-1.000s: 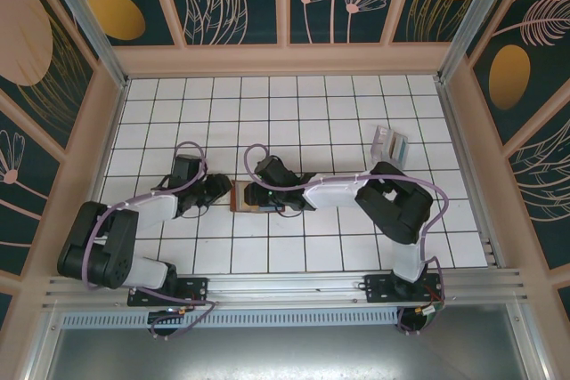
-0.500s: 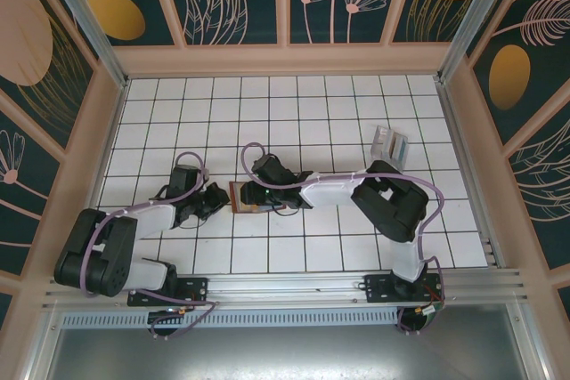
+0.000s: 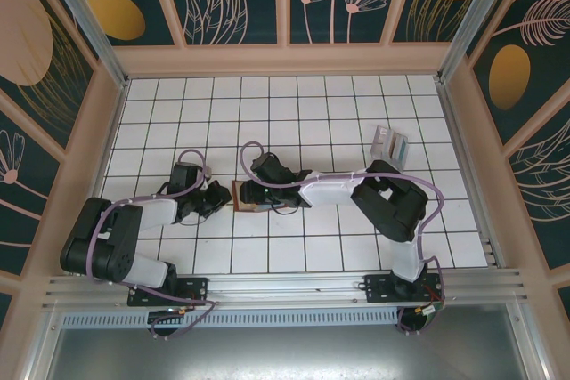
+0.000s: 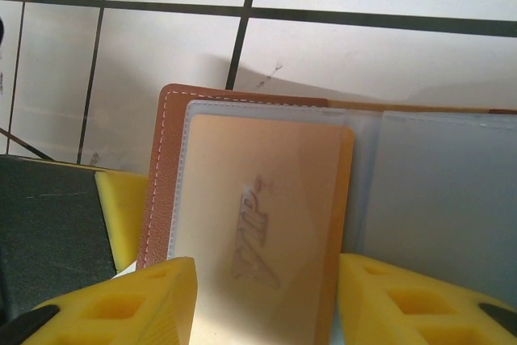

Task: Put the credit cards into the card holder
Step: Insert the credit card into the card slot.

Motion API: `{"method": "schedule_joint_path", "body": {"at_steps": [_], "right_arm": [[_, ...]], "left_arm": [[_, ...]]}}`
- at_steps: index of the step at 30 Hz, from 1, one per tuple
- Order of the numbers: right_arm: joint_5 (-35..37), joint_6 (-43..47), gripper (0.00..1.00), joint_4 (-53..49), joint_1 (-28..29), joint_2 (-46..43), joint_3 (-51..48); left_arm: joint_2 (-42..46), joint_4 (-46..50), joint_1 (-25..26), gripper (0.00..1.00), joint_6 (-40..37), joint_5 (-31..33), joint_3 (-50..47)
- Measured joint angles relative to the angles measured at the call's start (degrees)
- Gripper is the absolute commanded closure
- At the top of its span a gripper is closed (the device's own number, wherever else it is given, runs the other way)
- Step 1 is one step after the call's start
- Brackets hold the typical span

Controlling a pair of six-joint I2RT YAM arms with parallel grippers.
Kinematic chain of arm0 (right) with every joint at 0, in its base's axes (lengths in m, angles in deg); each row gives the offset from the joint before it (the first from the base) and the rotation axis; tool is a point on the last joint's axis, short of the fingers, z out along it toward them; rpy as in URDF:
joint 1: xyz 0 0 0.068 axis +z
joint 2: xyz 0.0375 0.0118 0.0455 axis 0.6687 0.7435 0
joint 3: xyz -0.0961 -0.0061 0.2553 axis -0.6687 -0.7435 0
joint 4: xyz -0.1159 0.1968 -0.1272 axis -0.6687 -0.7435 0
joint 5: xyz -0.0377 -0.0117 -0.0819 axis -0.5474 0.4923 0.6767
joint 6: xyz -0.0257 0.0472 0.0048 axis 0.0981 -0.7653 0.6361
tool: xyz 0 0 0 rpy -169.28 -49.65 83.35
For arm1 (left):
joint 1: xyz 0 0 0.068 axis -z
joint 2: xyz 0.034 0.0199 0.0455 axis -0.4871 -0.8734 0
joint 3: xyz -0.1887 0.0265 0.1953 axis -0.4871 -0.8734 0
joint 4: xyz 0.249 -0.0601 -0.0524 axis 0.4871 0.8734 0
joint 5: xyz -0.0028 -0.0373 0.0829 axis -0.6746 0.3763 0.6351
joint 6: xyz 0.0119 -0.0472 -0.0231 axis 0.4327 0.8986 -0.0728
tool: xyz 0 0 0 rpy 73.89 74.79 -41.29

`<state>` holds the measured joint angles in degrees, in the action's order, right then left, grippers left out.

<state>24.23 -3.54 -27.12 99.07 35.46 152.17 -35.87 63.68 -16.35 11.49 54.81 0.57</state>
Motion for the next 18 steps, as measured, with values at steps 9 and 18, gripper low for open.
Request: {"method": "schedule_joint_path", "body": {"at_steps": [9, 18], "right_arm": [[0.2, 0.5, 0.5, 0.0, 0.0, 0.0, 0.0], [5.1, 2.2, 0.45, -2.0, 0.0, -1.5, 0.0]], "left_arm": [[-3.4, -5.5, -0.5, 0.88, 3.0, -3.0, -0.2], [-3.6, -4.0, -0.4, 0.77, 2.8, -4.2, 1.6]]}}
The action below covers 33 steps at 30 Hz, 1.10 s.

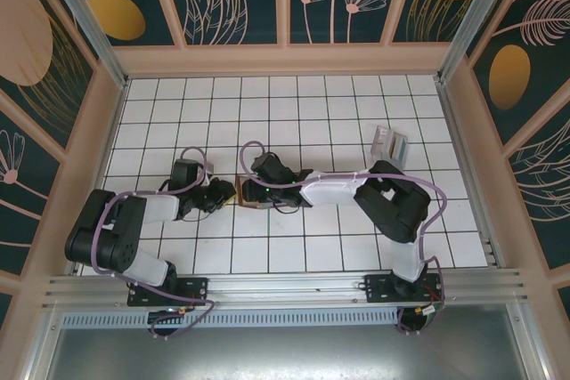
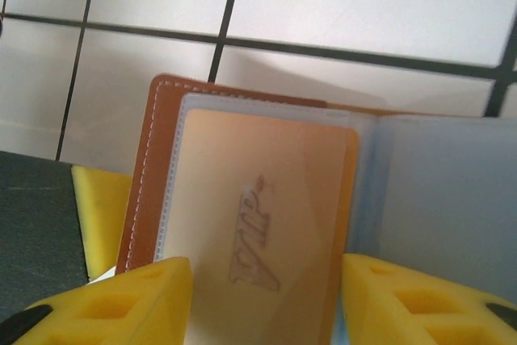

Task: Put the credit cards into the card holder
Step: Insert the credit card into the card slot.

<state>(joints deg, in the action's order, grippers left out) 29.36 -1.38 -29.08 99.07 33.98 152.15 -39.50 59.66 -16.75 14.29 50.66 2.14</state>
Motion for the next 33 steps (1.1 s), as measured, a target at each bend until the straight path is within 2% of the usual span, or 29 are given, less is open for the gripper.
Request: {"method": "schedule_joint_path", "body": {"at_steps": [9, 15, 18, 25, 33], "right_arm": [[4.1, 2.6, 0.43, -3.3, 0.0, -5.7, 0.0], [5.3, 4.3, 0.34, -5.1, -0.3, -8.9, -1.5], [4.3, 6.1, 0.3, -5.3, -0.7, -9.8, -3.7], [4.7, 7.3, 0.31, -8.1, -1.7, -10.0, -7.2], [4.4, 6.1, 0.31, -8.1, -2.6, -10.0, -8.6]], "left_arm": [[0.2, 6.1, 1.3, 0.68, -2.6, 1.9, 3.1], [1.9, 8.7, 3.0, 0.57, -4.6, 5.4, 4.3], [2.9, 9.5, 3.0, 0.55, -5.9, 9.5, 4.6], [7.0, 12.8, 2.3, 0.5, -7.5, 16.5, 4.7], [11.4, 14.7, 2.3, 0.51, -8.5, 17.2, 5.7]]}}
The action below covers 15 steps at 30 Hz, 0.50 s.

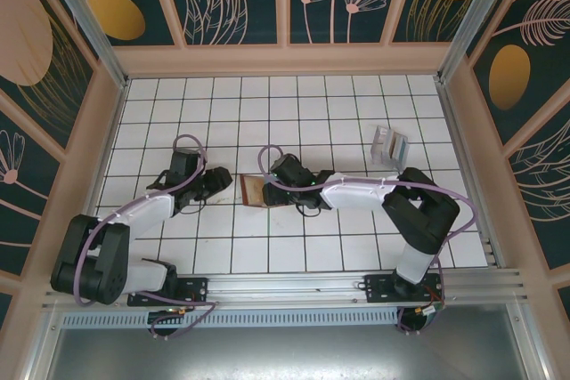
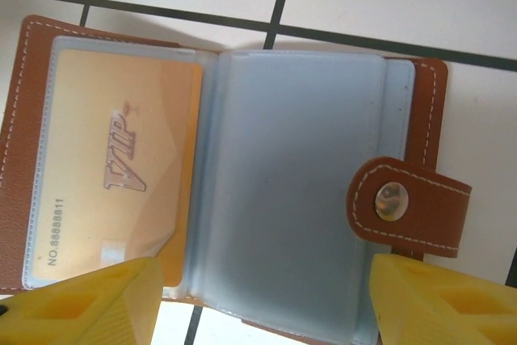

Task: Put the credit cards into the card holder
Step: Insert the credit card into the card slot.

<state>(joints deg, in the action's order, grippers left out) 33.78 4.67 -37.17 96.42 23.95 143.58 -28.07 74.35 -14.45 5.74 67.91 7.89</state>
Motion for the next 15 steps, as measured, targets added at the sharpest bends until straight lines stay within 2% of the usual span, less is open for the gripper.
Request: {"method": "schedule_joint_path", "body": {"at_steps": [7, 15], "right_arm": [[-1.3, -1.7, 0.32, 1.0, 0.0, 0.8, -1.1], [-1.9, -3.3, 0.37, 2.4, 0.0, 1.2, -1.5]], "left_arm": [[-5.0, -1.4, 5.2, 0.59, -1.1, -0.3, 1.7], [-6.5, -1.5, 5.7, 0.73, -1.8, 0.5, 1.7]]}}
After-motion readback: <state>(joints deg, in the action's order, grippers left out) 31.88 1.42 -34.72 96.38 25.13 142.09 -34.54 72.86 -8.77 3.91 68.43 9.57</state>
